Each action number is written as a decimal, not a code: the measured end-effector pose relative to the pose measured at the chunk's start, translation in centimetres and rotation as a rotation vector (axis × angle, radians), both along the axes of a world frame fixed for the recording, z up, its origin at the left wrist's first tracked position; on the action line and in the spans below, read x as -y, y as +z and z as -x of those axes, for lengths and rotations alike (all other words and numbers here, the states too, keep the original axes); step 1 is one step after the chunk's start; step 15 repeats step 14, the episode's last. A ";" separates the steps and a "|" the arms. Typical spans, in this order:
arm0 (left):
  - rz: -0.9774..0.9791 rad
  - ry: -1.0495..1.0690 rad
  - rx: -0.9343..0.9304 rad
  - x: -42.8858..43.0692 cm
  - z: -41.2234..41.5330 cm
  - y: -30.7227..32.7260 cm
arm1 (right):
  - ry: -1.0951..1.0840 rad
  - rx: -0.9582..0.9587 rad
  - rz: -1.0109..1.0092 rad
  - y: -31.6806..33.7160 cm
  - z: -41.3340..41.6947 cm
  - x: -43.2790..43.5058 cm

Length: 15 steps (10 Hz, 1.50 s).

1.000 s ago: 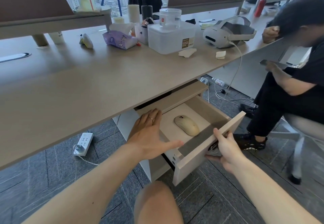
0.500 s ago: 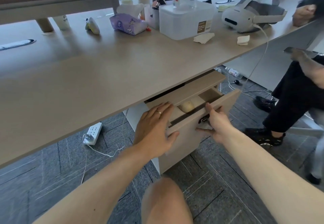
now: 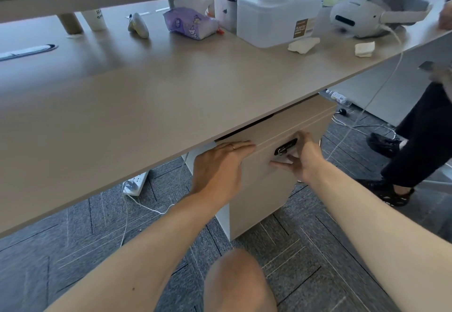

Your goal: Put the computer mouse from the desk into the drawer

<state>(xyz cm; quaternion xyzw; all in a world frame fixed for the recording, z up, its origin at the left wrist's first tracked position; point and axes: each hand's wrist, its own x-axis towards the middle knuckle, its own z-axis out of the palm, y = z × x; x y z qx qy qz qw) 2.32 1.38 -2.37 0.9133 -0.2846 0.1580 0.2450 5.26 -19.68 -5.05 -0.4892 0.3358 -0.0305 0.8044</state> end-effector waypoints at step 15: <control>-0.473 0.070 -0.431 0.1 5.1 5.4 | 0.904 0.010 1.756 13.8 18.5 4.6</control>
